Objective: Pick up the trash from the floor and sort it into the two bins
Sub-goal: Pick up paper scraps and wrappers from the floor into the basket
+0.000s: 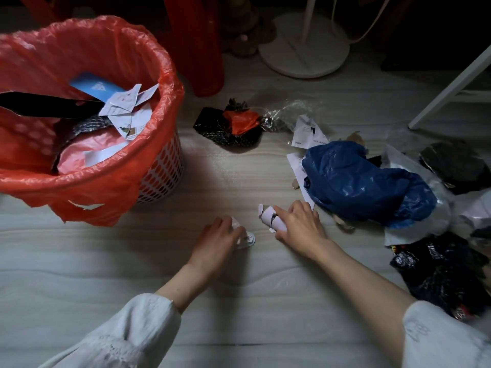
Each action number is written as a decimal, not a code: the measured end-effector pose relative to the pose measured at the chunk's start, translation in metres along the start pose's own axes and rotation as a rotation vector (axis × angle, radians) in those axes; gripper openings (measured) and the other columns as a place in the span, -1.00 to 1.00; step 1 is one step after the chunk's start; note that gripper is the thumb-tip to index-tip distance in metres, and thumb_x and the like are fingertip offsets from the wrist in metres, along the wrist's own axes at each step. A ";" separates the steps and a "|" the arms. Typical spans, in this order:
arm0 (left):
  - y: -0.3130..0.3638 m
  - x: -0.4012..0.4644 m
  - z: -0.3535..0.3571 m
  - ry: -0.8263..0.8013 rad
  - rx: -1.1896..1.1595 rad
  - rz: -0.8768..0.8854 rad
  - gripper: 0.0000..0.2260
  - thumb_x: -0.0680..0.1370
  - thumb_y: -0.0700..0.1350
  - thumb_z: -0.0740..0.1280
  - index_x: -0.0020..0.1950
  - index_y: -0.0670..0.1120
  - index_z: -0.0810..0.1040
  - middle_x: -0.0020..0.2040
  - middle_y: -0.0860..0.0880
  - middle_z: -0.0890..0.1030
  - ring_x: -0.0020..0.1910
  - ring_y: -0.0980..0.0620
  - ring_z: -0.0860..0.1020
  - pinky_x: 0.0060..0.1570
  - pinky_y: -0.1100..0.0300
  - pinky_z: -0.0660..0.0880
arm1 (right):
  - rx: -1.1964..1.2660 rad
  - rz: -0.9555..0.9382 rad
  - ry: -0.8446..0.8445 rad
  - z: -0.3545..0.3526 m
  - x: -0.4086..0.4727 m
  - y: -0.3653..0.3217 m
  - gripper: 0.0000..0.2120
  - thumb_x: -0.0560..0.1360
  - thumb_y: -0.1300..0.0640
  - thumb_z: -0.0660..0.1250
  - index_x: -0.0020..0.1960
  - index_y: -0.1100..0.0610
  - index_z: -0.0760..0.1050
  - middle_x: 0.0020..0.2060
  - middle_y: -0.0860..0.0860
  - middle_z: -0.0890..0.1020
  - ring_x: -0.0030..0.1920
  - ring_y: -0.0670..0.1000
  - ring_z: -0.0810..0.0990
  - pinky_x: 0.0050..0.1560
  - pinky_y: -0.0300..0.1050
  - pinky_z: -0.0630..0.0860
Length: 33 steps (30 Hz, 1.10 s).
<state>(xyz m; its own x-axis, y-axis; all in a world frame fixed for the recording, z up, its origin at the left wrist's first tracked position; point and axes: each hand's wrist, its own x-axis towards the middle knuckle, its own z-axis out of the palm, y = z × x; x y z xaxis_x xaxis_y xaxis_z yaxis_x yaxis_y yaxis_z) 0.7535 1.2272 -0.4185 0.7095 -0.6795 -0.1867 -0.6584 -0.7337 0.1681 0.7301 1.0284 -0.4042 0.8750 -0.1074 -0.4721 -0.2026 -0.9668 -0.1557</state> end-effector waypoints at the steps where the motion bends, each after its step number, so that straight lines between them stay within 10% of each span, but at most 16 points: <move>1: 0.000 -0.002 0.000 0.011 0.012 0.016 -0.78 0.31 -0.08 0.17 -0.16 0.04 0.58 -0.25 -0.04 0.51 -0.30 -0.08 0.53 -0.45 0.17 0.45 | 0.036 0.015 -0.004 0.001 -0.003 -0.002 -0.47 0.46 -0.05 0.32 0.39 -0.05 0.26 0.18 0.12 0.36 0.24 0.15 0.31 0.24 0.01 0.30; 14: 0.006 -0.016 0.007 0.049 0.209 0.112 -0.74 0.37 -0.19 0.10 -0.15 -0.09 0.58 -0.34 -0.11 0.50 -0.43 -0.10 0.49 -0.53 0.22 0.37 | 0.184 0.030 -0.068 0.010 -0.044 0.004 -0.64 0.51 0.03 0.28 0.25 0.15 0.39 0.13 0.11 0.42 0.20 0.12 0.39 0.14 -0.10 0.32; 24: 0.017 -0.030 -0.002 -0.093 -0.189 -0.127 -0.73 0.53 -0.23 0.18 0.19 -0.01 0.46 0.20 -0.10 0.37 0.18 -0.14 0.32 0.10 0.09 0.37 | 0.242 0.073 -0.031 0.004 -0.054 0.012 -0.70 0.47 0.05 0.31 0.14 0.16 0.45 0.05 0.09 0.44 0.14 0.11 0.41 0.02 -0.13 0.32; 33: 0.015 -0.044 -0.012 0.055 -0.498 -0.276 -0.72 0.52 -0.28 0.26 0.14 -0.03 0.61 0.16 -0.09 0.46 0.18 -0.10 0.41 0.09 0.18 0.38 | 0.294 0.028 0.035 -0.009 -0.058 0.002 -0.72 0.49 0.05 0.32 0.13 0.17 0.46 -0.06 0.03 0.36 0.12 0.10 0.43 -0.06 -0.17 0.26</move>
<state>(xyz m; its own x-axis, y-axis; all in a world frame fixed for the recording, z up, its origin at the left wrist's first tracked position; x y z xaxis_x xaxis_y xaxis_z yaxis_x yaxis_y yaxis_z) 0.7157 1.2458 -0.3963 0.8591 -0.4517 -0.2406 -0.2582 -0.7884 0.5584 0.6834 1.0303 -0.3691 0.8808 -0.1460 -0.4503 -0.3411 -0.8554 -0.3898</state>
